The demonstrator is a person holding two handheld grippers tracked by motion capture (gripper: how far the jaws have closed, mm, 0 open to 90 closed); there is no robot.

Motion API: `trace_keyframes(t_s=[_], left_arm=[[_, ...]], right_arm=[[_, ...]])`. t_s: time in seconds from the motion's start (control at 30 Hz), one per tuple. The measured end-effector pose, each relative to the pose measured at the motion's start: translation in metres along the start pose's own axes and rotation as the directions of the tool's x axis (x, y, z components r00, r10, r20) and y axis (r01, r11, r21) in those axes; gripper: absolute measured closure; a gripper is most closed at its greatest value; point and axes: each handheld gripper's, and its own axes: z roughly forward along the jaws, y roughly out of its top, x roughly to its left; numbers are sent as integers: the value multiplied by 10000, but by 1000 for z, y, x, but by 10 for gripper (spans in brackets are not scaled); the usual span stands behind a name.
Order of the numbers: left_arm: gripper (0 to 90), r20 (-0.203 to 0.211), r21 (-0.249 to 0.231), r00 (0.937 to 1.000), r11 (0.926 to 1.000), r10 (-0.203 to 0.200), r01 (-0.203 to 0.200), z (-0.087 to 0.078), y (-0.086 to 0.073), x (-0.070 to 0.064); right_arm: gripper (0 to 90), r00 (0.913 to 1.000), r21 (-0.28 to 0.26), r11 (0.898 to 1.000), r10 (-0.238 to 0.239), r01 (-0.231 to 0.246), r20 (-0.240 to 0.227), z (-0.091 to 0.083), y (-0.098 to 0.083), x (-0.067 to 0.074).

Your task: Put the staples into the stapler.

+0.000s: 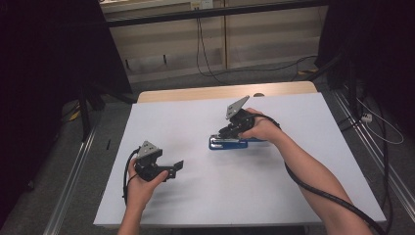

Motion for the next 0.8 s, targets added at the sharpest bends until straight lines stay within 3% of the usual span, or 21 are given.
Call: trace_keyframes(t_s=[0.8], left_arm=[[51,-40,7,10000,10000,-26,26,0,0,1]], right_arm=[[790,9999,13,9999,-107,107,-91,5,5,2]])
